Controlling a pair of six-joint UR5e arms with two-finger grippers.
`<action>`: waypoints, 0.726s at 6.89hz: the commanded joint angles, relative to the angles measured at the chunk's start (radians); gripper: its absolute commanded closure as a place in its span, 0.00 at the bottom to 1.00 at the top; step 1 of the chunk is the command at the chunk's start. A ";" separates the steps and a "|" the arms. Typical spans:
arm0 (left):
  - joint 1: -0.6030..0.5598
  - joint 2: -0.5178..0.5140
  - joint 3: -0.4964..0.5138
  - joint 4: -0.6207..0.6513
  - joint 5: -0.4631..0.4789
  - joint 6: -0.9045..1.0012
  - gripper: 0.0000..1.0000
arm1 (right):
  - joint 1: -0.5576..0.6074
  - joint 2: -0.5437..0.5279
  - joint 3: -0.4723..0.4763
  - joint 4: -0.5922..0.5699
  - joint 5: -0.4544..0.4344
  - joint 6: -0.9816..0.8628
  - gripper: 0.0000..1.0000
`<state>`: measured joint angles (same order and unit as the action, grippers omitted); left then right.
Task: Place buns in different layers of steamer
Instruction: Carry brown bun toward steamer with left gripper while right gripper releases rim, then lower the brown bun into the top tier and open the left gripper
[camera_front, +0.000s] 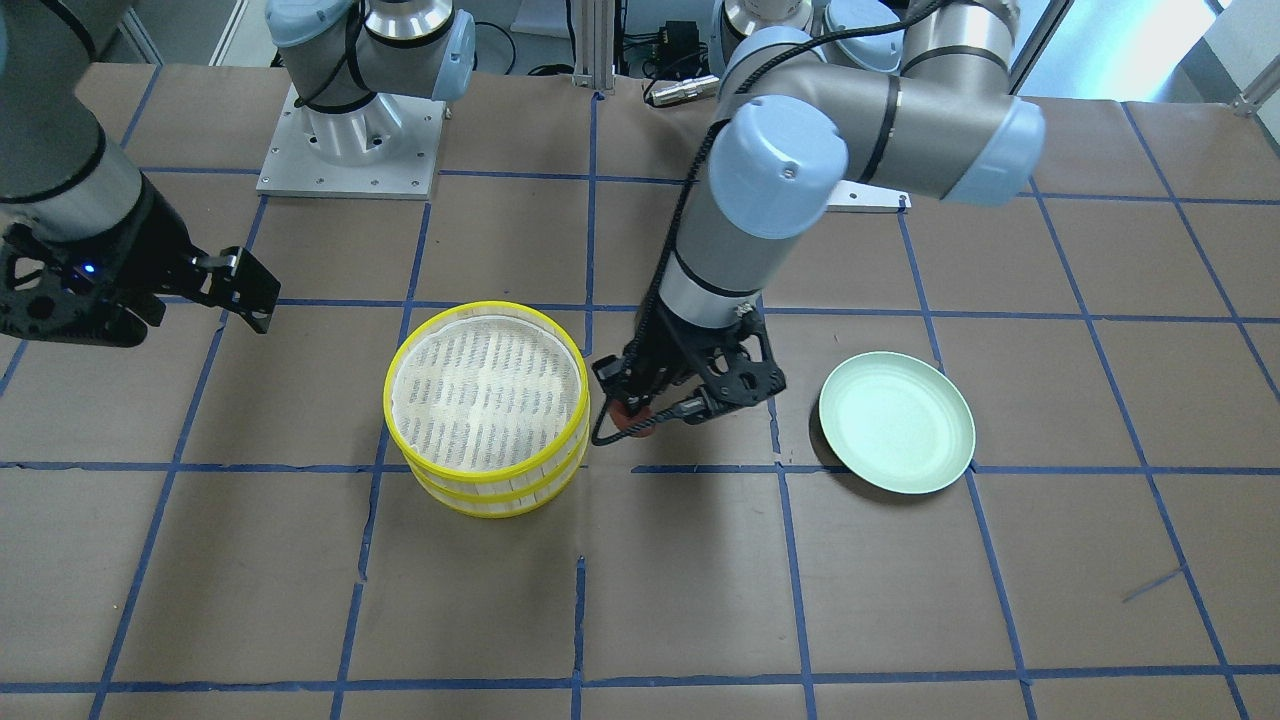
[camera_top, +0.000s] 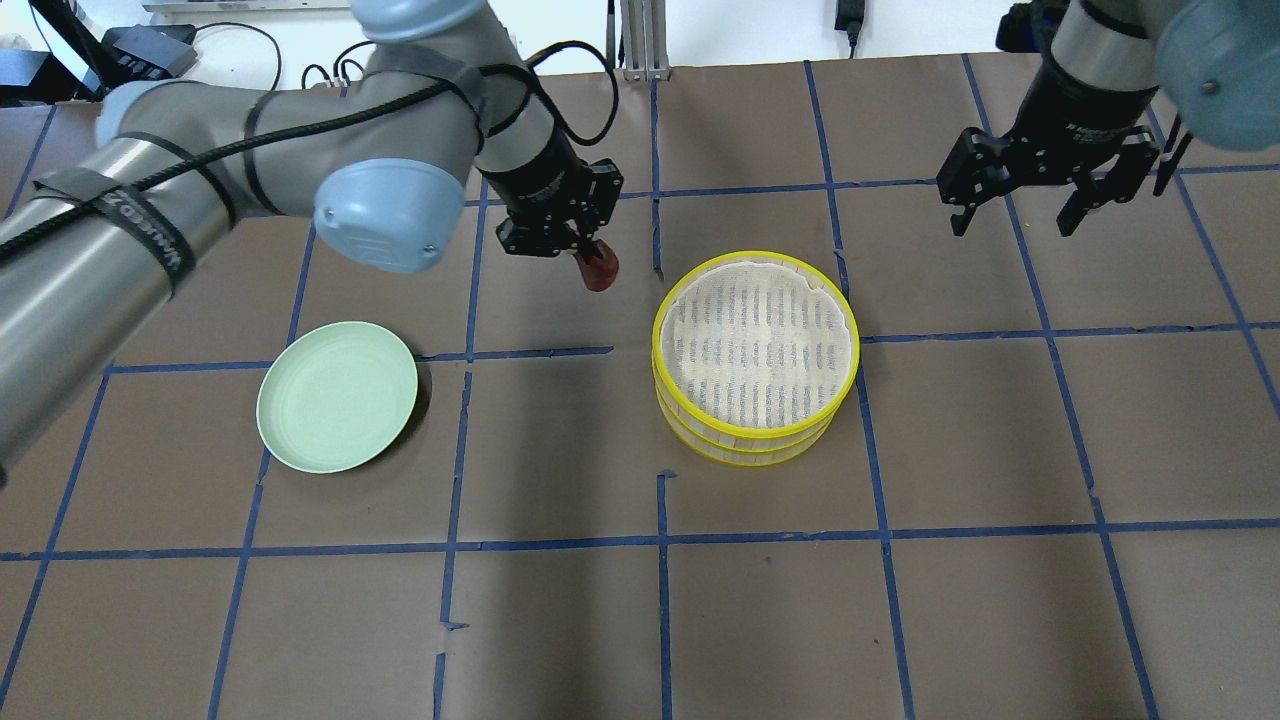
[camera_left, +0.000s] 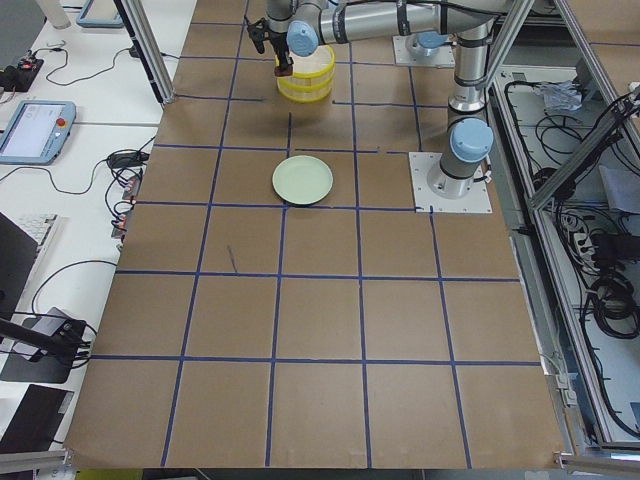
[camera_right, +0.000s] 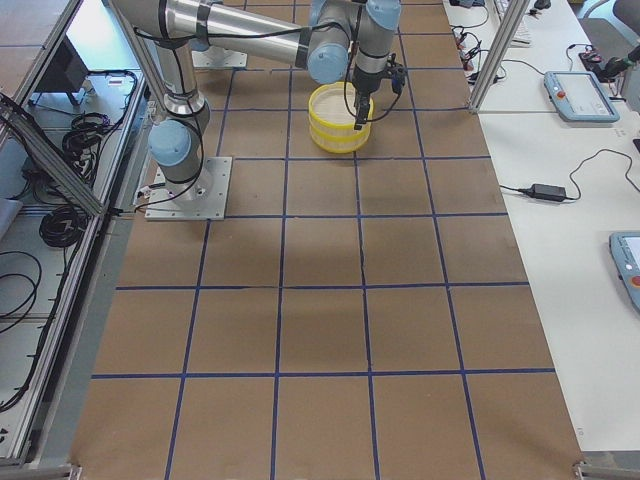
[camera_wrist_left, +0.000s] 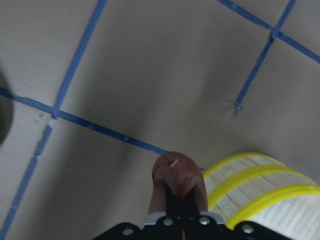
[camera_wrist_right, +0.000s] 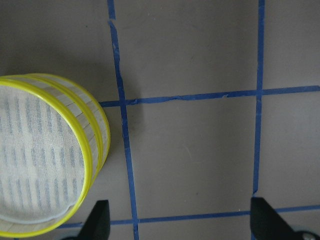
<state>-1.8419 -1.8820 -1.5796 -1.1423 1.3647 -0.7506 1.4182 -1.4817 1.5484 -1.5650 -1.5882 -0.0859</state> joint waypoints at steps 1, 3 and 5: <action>-0.143 -0.052 -0.002 0.068 -0.001 -0.134 0.90 | -0.002 -0.046 -0.048 0.057 -0.003 0.002 0.00; -0.166 -0.062 -0.019 0.104 -0.031 -0.153 0.35 | 0.011 -0.051 -0.048 0.074 -0.001 0.006 0.00; -0.166 -0.060 -0.005 0.099 -0.021 -0.147 0.08 | 0.022 -0.051 -0.047 0.066 -0.001 0.006 0.00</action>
<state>-2.0062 -1.9421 -1.5943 -1.0446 1.3418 -0.8996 1.4350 -1.5319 1.5017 -1.4937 -1.5894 -0.0802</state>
